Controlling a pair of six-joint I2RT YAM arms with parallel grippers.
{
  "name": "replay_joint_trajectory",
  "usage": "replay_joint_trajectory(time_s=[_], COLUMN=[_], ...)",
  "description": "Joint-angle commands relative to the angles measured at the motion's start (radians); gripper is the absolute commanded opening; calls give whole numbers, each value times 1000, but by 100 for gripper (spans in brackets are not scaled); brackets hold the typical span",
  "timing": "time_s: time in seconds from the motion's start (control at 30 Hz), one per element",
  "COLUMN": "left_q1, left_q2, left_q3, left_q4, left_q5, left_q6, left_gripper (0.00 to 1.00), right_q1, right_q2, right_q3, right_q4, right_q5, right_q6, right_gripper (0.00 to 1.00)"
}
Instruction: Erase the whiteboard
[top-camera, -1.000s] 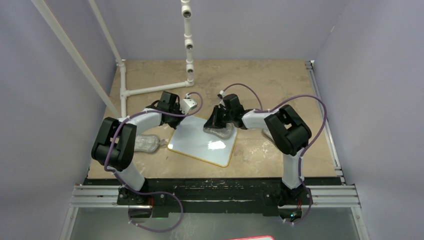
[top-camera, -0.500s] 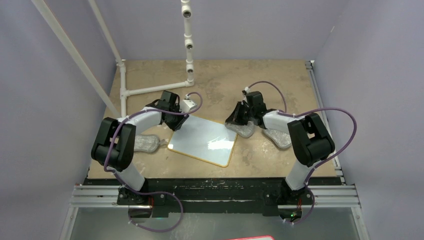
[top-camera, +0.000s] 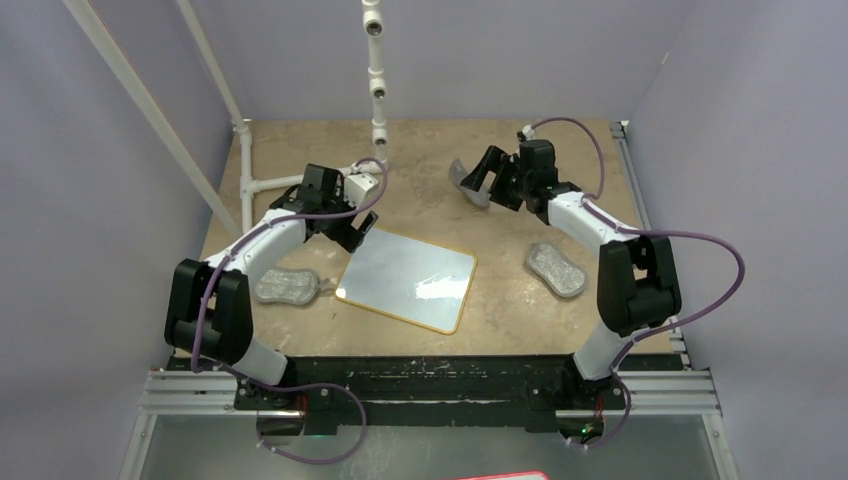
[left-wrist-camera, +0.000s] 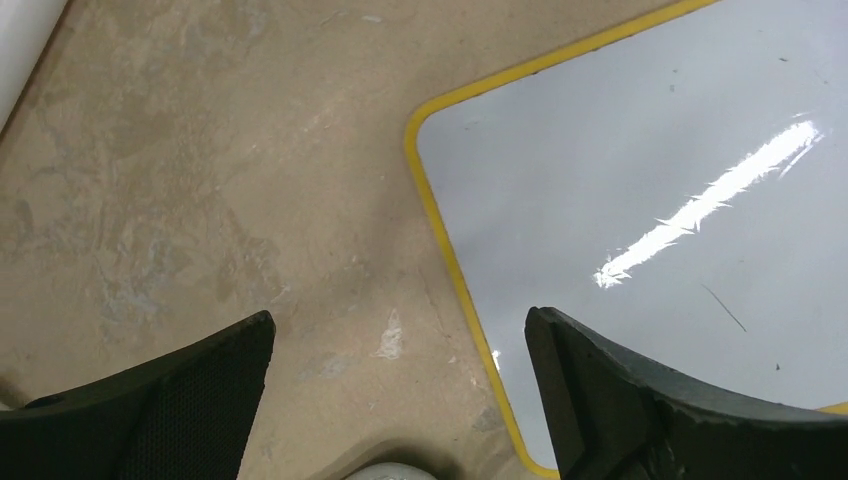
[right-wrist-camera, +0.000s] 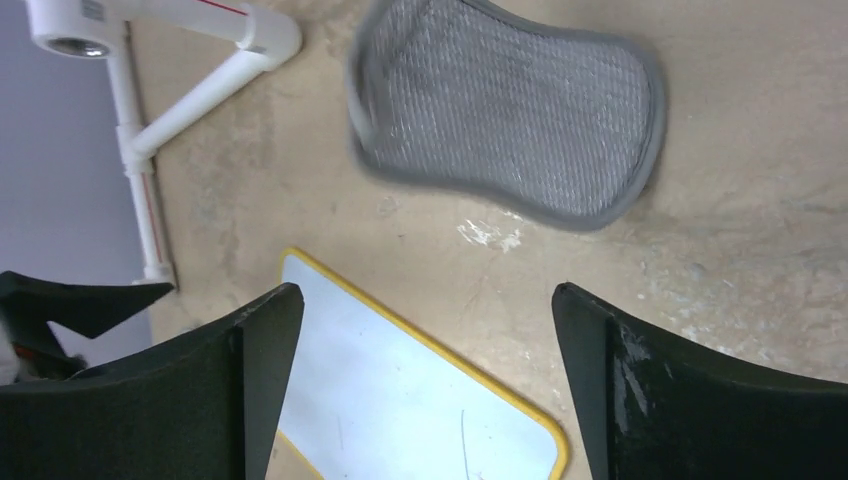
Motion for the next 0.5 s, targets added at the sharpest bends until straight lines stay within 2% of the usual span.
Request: replay_joint_trajectory(time_s=[0.0, 0.13, 0.27, 0.33, 0.47], left_q1=[19, 76, 149, 176, 183], left_q2=[-18, -51, -74, -104, -166], left_q3=[16, -8, -51, -109, -261], left_q4=[32, 78, 154, 263, 468], left_q5=[-95, -59, -5, -26, -87], left_q6=[-70, -87, -137, -179, -209], left_gripper=[99, 99, 99, 99, 99], right_q1=[5, -8, -22, -23, -23], right_q2=[-38, -124, -255, -356, -539], right_q3=[8, -38, -115, -189, -433], right_q4=[-72, -92, -104, -10, 311], right_q5=[43, 118, 339, 530, 791], right_q6=[-24, -56, -96, -171, -370], right_gripper=[99, 99, 99, 99, 99])
